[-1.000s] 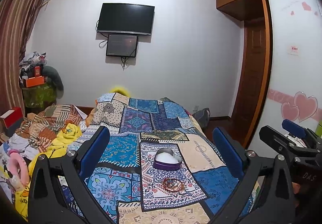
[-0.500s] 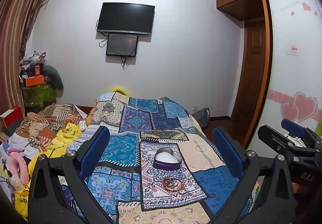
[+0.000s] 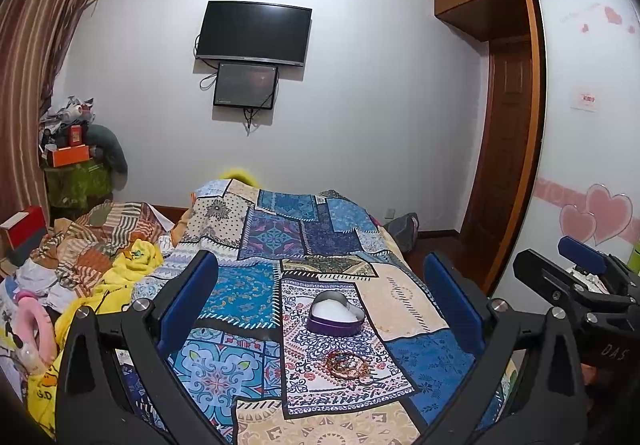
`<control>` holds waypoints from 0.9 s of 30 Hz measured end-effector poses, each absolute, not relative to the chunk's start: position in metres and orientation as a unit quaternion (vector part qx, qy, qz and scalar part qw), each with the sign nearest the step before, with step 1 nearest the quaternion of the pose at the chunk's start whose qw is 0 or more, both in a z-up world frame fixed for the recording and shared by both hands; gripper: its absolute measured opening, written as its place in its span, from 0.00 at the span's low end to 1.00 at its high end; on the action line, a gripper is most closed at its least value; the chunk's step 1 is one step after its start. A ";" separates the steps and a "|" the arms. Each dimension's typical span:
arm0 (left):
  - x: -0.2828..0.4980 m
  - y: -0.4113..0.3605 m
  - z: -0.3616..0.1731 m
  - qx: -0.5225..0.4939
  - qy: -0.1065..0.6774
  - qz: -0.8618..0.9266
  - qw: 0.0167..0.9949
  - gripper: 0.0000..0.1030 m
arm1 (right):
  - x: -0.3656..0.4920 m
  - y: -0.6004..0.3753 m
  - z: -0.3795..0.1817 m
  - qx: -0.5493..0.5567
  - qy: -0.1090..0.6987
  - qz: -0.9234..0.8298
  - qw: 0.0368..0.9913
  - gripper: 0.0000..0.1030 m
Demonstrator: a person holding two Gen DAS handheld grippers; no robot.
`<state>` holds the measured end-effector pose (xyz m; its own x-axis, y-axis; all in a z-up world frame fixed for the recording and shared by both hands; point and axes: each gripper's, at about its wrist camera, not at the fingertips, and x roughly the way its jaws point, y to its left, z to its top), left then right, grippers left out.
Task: Organize jewelry
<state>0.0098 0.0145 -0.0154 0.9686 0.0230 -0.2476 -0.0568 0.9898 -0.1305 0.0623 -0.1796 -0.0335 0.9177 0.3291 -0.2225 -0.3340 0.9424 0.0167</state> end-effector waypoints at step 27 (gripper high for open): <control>0.111 0.036 -0.119 -0.050 0.307 0.039 0.950 0.84 | 0.166 -0.173 -0.144 -0.055 0.310 0.133 0.940 0.99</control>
<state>0.1108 0.0363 -0.1192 0.8083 0.0433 -0.5872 -0.1051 0.9919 -0.0716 0.1664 -0.1728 -0.1442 0.7728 0.2157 -0.5969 -0.2837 0.9587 -0.0209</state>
